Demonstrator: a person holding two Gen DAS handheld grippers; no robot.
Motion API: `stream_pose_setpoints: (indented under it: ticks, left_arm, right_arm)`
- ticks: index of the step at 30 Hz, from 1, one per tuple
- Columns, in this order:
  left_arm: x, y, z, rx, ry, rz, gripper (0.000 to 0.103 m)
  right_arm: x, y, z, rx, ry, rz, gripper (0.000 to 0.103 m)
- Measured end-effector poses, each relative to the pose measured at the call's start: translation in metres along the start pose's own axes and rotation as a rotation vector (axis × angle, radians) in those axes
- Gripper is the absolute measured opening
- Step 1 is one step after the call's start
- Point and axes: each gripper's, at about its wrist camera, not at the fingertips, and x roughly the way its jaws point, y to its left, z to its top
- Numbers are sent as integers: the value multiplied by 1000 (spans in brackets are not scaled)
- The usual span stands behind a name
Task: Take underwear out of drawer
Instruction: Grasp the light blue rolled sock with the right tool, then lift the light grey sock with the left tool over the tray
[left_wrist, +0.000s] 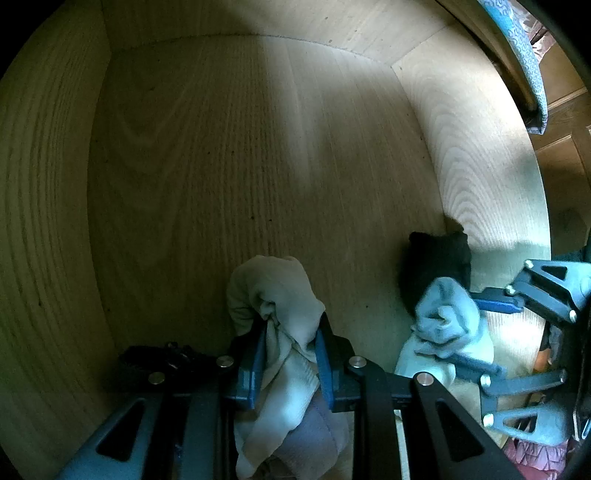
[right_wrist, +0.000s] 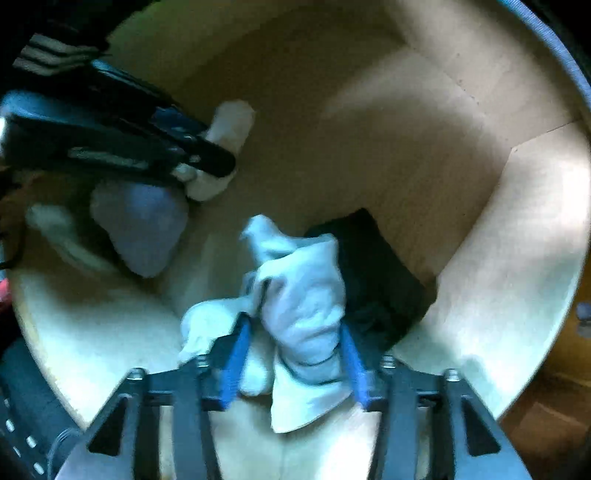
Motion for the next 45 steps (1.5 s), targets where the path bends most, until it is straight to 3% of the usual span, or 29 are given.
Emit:
stream_pose_setpoints:
  ticks: [3,6,9,12,16,19,24,29,39,45]
  left_arm:
    - [0,0,0,0,0,0,24]
    - [0,0,0,0,0,0,24]
    - [0,1,1,0,1,0,24]
    - [1,0,1,6,2,-2,26]
    - [4,-6,0,38,8,13,32]
    - [7,-13,-1,64,10,45,33]
    - [7,-13,-3,28,-8,24,21]
    - [-4,-13,-10,1,-52,-48,18]
    - [-73,-35,-13,45,-245,-56,18]
    - [-129,-47,-16,96,-365,-36,18]
  right_arm:
    - [-12,-7,4,40,-56,37,32]
    - [-37,-25,11,117,-165,48,31]
    - [-41,-32,15,178,-213,53,31]
    - [-29,-26,23,180,-174,93,33]
    - [-33,-6,17,115,-145,43,41]
    - [-30,-2,23,113,-131,59,45]
    - [-25,-9,5,131,-181,61,45]
    - [-34,-21,-10,153,-225,84,45]
    - [-23,-50,-34,216,-245,180,45]
    - [-24,-53,-36,194,-239,165,45]
